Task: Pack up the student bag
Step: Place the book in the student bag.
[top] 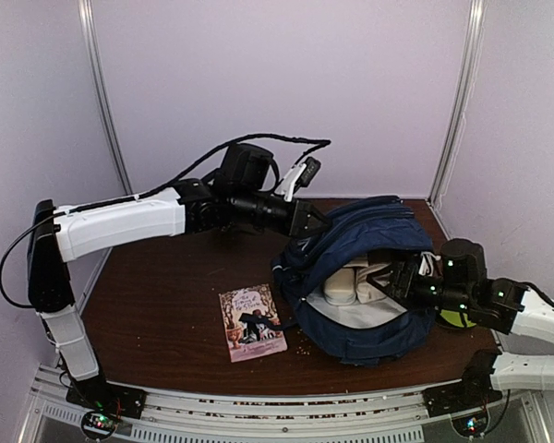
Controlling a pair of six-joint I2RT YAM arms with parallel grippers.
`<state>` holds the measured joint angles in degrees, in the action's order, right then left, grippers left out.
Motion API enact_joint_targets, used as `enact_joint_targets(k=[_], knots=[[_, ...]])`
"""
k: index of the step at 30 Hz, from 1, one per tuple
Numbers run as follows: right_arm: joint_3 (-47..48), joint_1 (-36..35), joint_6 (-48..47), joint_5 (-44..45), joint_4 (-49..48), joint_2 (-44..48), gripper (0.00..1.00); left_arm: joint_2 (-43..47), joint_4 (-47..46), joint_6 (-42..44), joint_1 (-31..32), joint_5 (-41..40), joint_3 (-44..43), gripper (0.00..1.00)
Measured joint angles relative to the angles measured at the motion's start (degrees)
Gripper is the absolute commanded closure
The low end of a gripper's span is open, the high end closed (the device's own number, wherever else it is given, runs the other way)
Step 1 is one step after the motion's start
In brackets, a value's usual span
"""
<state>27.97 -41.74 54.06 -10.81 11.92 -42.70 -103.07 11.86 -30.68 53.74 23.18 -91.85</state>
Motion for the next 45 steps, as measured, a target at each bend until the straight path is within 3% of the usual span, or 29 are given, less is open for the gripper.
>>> enact_joint_targets(k=[8,16,23,33,39,45], knots=[[7.17,-1.79,0.96,0.02,-8.17,-15.65,0.28,-4.11,1.16,-0.87,1.88,-3.15,-6.51,1.00],[9.20,-6.99,-0.33,-0.11,-10.95,-17.42,0.28,-4.63,3.98,-0.87,1.79,-7.56,-10.19,1.00],[9.33,-10.16,-3.45,0.20,-4.81,-10.93,0.28,-8.61,6.32,-2.93,-0.48,-9.18,-17.55,1.00],[15.13,-11.98,-9.77,9.73,7.98,5.81,0.27,-8.72,6.34,-1.70,-3.28,-12.20,-17.66,1.00],[14.86,-11.98,-10.38,18.10,9.84,8.72,0.28,-8.81,7.65,3.52,-5.86,-15.74,-18.99,1.00],[8.13,-11.98,-9.20,25.59,10.97,13.60,0.28,-8.90,8.79,11.32,-7.63,-19.67,-18.32,1.00]])
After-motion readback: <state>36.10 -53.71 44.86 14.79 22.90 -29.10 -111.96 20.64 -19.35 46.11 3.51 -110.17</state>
